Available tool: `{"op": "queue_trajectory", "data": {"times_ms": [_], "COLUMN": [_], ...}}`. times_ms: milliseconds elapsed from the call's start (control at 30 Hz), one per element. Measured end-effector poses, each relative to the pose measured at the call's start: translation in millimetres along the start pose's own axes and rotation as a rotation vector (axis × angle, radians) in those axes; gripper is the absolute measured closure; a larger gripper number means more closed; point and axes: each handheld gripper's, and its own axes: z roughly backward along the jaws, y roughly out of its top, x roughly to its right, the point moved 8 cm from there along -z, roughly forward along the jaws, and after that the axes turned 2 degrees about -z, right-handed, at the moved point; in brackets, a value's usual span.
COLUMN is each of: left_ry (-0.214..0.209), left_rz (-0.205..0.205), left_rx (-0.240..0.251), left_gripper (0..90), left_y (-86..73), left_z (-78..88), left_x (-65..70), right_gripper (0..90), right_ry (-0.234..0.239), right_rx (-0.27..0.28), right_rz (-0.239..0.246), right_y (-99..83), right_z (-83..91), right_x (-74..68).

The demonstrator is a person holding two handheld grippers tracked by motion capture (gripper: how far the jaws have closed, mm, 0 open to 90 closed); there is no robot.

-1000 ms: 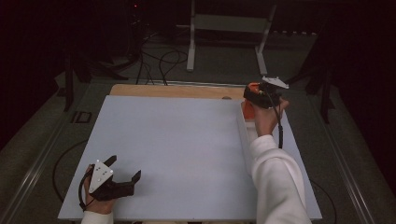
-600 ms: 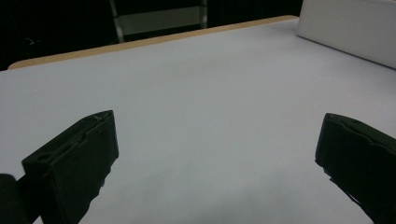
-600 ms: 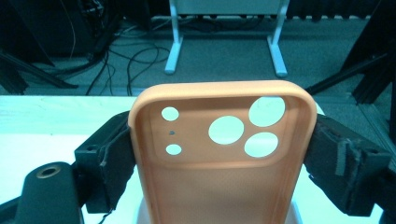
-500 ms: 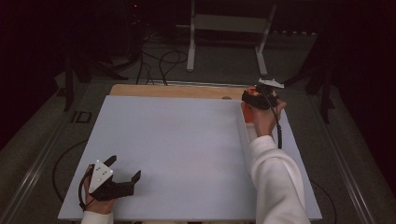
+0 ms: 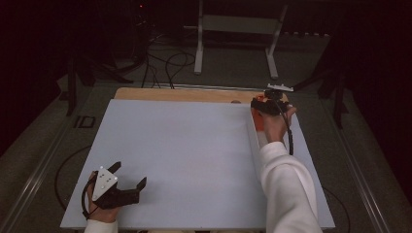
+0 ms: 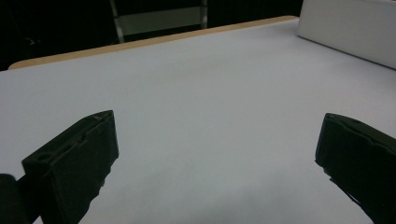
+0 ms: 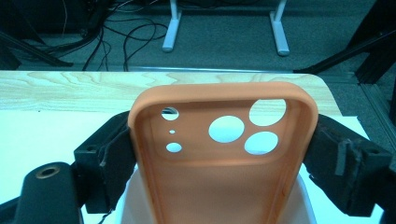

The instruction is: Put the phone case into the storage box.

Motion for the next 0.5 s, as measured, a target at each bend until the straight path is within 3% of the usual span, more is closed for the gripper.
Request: {"op": "queue_trajectory", "data": {"times_ms": [500], "left_ry": [0.0], "left_rz": [-0.001], "left_rx": [-0.001], "left_gripper": [0.1], "left_y": [0.0], "left_z": [0.1], "left_x": [0.1], "right_gripper": [15.0], "right_ry": [-0.007], "right_rx": [0.003], "right_rz": [0.009], "right_y": [-0.7], "right_z": [-1.8], "right_x": [-0.3]}}
